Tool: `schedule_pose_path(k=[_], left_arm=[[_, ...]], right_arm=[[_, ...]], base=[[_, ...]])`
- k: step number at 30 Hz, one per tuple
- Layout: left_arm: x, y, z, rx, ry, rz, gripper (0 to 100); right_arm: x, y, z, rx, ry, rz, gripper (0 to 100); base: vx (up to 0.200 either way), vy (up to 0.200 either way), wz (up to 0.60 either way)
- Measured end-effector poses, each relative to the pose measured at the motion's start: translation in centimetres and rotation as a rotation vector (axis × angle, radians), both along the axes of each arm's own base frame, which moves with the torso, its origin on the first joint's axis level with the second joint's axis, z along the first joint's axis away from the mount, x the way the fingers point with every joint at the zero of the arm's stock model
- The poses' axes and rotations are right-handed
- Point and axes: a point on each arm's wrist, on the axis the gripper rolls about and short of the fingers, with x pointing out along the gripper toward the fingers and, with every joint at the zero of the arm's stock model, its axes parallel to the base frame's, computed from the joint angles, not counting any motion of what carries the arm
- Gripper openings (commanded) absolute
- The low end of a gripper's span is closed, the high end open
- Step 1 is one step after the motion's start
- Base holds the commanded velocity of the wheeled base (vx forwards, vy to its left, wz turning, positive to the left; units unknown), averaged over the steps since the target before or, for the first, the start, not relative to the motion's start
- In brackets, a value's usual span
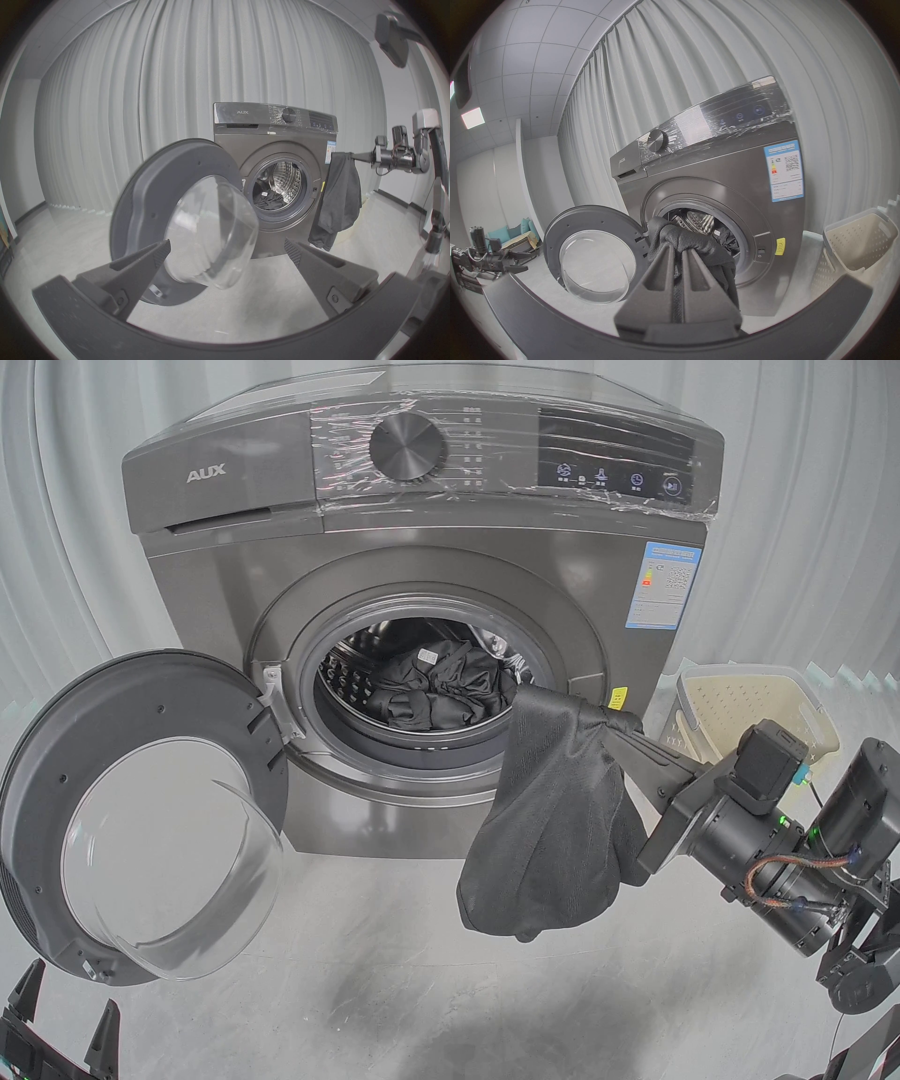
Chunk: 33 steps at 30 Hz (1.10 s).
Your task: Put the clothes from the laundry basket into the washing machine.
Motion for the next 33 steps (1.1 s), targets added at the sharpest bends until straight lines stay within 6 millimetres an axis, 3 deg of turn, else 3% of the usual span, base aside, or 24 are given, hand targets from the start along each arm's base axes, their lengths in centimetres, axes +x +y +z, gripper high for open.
schedule_pose_path(k=[14,23,33], left_arm=[[-0.1,-0.1,0.5,0.1,-0.031,-0.056,100],[-1.3,-0.7,6.8,0.052,-0.168,-0.3,100],[3.3,-1.3,10.8,0.01,0.004,-0.634,100]], right_arm=[[0.4,3.0,0.3,0.046,0.001,0.068,0],[0.6,3.6,0.5,0.068,0.002,0.073,0],[1.2,4.2,0.9,0.086,-0.009,0.072,0]], base=[[0.0,0.0,0.0],[0.0,0.0,0.0],[0.0,0.0,0.0]])
